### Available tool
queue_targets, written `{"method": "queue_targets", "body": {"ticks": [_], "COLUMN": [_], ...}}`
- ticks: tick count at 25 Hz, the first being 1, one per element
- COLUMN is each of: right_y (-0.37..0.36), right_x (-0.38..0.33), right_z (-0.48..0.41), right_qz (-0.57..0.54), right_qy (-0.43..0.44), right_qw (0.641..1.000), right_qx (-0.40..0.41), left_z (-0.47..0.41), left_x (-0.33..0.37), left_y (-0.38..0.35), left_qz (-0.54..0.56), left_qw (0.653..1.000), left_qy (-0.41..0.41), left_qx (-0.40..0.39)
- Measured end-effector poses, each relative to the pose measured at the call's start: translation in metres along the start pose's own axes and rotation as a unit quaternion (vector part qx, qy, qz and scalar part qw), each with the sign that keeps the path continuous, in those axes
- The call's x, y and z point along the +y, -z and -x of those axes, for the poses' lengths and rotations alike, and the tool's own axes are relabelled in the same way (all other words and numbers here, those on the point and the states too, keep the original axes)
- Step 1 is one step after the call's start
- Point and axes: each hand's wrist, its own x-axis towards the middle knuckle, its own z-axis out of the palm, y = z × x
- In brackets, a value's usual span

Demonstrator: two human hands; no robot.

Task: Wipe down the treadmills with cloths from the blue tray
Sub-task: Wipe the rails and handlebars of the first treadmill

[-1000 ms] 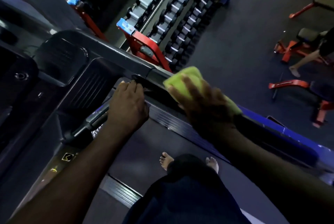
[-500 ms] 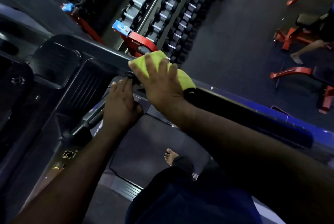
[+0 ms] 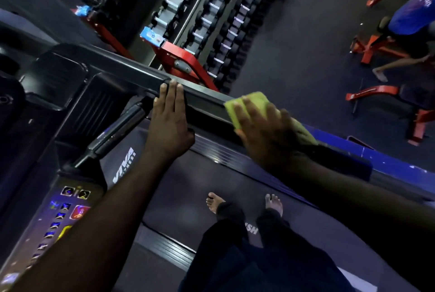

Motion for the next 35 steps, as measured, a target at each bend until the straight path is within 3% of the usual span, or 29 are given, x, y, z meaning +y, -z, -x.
{"method": "queue_targets", "body": {"ticks": [2,4,8,11,13,16,19,22,23,24,27,28,30,32,35], "right_y": [0.000,0.011,0.033,0.048,0.048,0.050,0.047,0.064,0.059,0.051,0.006,-0.004,-0.017,-0.024,-0.025], "right_x": [-0.026,-0.032,0.080,0.142,0.149,0.133,0.151,0.170,0.177,0.179,0.181,0.183,0.189,0.199,0.192], "right_z": [-0.030,-0.031,0.087,0.142,0.120,0.060,0.078,0.129,0.122,0.101,0.040,0.037,0.049,0.078,0.049], "right_qz": [0.002,-0.024,-0.034,-0.024,-0.026,-0.046,-0.204,-0.261,-0.300,-0.339,-0.450,-0.466,-0.508,-0.553,-0.533], "right_qy": [0.001,0.064,0.039,-0.003,0.002,-0.007,-0.098,-0.104,-0.109,-0.132,-0.199,-0.193,-0.188,-0.121,-0.063], "right_qw": [0.999,0.994,0.997,0.985,0.980,0.985,0.935,0.927,0.909,0.877,0.693,0.665,0.667,0.686,0.683], "right_qx": [-0.051,-0.083,-0.063,-0.172,-0.196,-0.166,-0.273,-0.250,-0.269,-0.315,-0.527,-0.551,-0.512,-0.456,-0.496], "left_z": [0.003,0.002,0.003,0.008,0.006,-0.022,-0.040,-0.045,-0.045,-0.046,-0.050,-0.050,-0.051,-0.050,-0.052], "left_x": [0.006,0.011,0.066,0.112,0.133,0.162,0.184,0.184,0.184,0.183,0.183,0.184,0.183,0.181,0.183], "left_y": [-0.003,-0.001,0.000,-0.011,-0.018,-0.022,-0.030,-0.040,-0.041,-0.043,-0.046,-0.047,-0.046,-0.048,-0.051], "left_qz": [0.009,-0.001,0.045,0.080,0.081,0.084,0.049,0.015,0.014,0.010,-0.007,-0.011,-0.019,-0.013,0.006], "left_qw": [1.000,1.000,0.998,0.997,0.995,0.994,0.998,0.998,0.998,0.998,0.997,0.997,0.997,0.997,0.994], "left_qy": [0.011,0.025,0.044,-0.015,-0.047,-0.043,-0.019,0.003,0.009,0.013,0.006,0.003,0.009,0.021,0.024], "left_qx": [-0.007,-0.011,-0.020,0.012,0.036,0.052,0.034,0.053,0.059,0.065,0.071,0.071,0.071,0.079,0.108]}}
